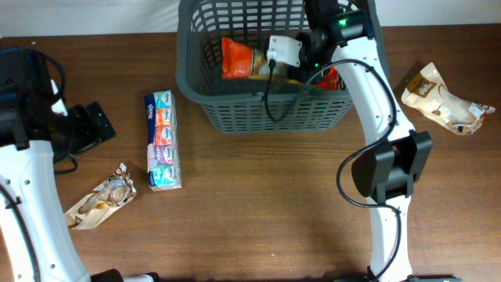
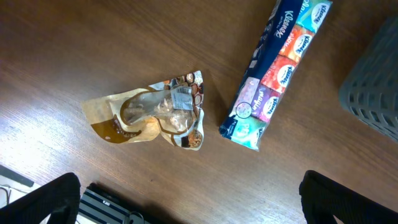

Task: Pack container
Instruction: 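Lower the pasta package into the basket and open the right gripper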

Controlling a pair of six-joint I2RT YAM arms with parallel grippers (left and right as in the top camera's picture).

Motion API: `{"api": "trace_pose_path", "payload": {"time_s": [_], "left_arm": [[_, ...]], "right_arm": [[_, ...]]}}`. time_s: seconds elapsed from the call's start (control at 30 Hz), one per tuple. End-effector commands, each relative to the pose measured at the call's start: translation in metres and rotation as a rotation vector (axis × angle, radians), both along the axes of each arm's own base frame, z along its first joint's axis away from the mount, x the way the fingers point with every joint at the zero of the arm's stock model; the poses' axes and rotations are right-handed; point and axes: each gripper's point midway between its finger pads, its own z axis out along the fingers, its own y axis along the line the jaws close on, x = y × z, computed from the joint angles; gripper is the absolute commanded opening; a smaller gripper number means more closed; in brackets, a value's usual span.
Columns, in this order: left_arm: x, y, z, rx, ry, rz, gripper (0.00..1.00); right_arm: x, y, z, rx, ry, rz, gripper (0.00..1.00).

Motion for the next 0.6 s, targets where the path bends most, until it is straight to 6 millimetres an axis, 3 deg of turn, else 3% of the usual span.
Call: {"api": "trace_pose_path", "payload": {"time_s": [0.0,0.17,0.3,0.33,0.37,0.57], "left_arm": [[0.0,0.001,-0.001,0.0,0.007,-0.01,0.99],[0.0,0.001,-0.001,0.0,0.007,-0.01,0.99],[0.0,0.001,-0.001,0.0,0.007,-0.01,0.99],[0.0,0.001,-0.001,0.0,0.007,-0.01,0.99],[0.0,0.001,-0.001,0.0,0.007,-0.01,0.99],[0.0,0.001,-0.001,0.0,0.007,-0.01,0.99]], "right_arm": [[-0.002,0.003,0.011,0.037,-0.037,0.046,0.07],[-0.004,0.002,-0.001,0.031,-0.015,0.046,0.26],[-0.003,0.002,-0.002,0.032,-0.017,0.046,0.52],[-0.002,0.002,-0.002,0.033,-0.02,0.046,0.63],[-0.001,0.003,-0.001,0.034,-0.025,0.046,0.99],[0.01,0.006,0.005,0.059,-0.067,0.014,0.99]]}}
